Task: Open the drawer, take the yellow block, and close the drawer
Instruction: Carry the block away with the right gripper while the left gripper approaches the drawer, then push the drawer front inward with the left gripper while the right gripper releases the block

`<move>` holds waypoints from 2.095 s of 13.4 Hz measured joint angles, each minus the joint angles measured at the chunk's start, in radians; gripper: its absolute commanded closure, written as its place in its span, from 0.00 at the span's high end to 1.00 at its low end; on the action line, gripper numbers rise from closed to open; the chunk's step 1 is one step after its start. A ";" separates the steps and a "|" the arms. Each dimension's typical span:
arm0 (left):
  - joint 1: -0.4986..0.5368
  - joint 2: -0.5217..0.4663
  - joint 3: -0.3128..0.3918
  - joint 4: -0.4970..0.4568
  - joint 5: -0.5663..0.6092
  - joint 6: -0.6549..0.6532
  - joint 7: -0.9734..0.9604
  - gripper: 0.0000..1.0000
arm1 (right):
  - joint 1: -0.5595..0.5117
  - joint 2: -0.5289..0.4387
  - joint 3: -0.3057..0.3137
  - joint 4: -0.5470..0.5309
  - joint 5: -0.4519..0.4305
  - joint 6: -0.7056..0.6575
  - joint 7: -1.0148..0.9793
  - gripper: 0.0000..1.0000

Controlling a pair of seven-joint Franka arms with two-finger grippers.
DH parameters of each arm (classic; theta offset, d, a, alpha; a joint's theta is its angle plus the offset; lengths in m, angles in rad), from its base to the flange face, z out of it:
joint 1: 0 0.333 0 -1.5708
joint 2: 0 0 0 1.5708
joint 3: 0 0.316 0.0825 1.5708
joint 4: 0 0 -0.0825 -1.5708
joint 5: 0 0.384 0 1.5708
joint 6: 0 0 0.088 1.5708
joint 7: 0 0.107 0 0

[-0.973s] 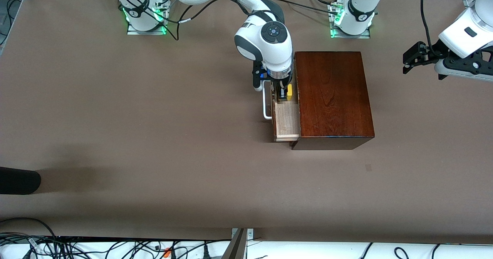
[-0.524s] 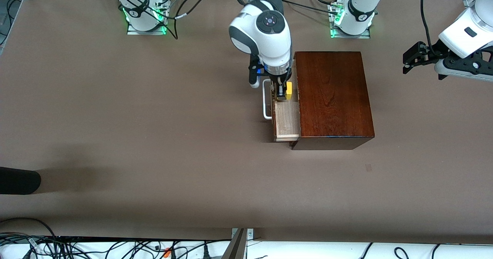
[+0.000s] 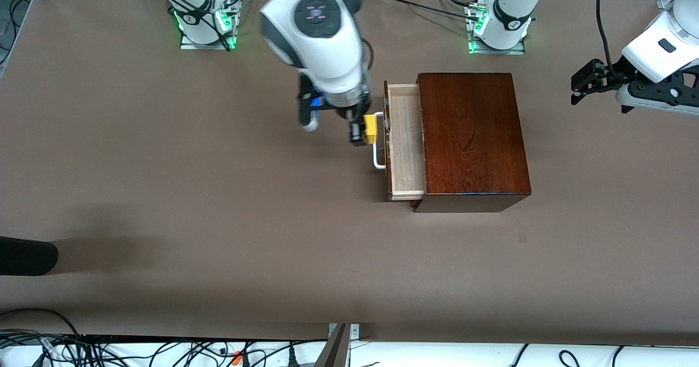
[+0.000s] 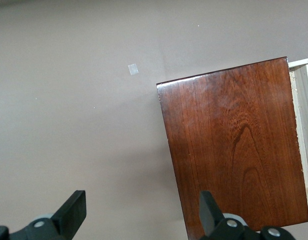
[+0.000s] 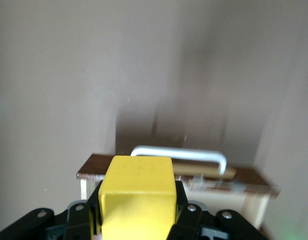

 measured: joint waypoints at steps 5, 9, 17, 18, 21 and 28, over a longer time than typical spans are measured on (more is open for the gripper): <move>0.000 0.000 0.000 0.001 0.000 0.000 0.000 1.00 | -0.164 -0.076 -0.009 -0.077 0.007 -0.085 -0.470 0.03; 0.000 0.000 0.000 0.001 0.000 0.000 0.000 1.00 | -0.353 -0.113 -0.025 -0.114 0.008 -0.184 -0.954 0.03; -0.038 0.078 -0.139 -0.002 -0.093 -0.044 0.010 1.00 | -0.675 -0.115 -0.049 -0.202 0.012 -0.188 -1.686 0.04; -0.048 0.112 -0.201 -0.002 -0.096 -0.043 0.010 1.00 | -0.696 -0.115 -0.056 -0.232 0.012 -0.150 -1.752 0.04; -0.089 0.210 -0.384 0.032 -0.096 -0.022 0.007 1.00 | -0.736 -0.106 -0.073 -0.347 0.013 -0.016 -1.894 0.04; -0.270 0.491 -0.439 0.127 -0.081 0.266 0.313 1.00 | -0.838 0.004 -0.082 -0.494 0.012 0.217 -2.156 0.04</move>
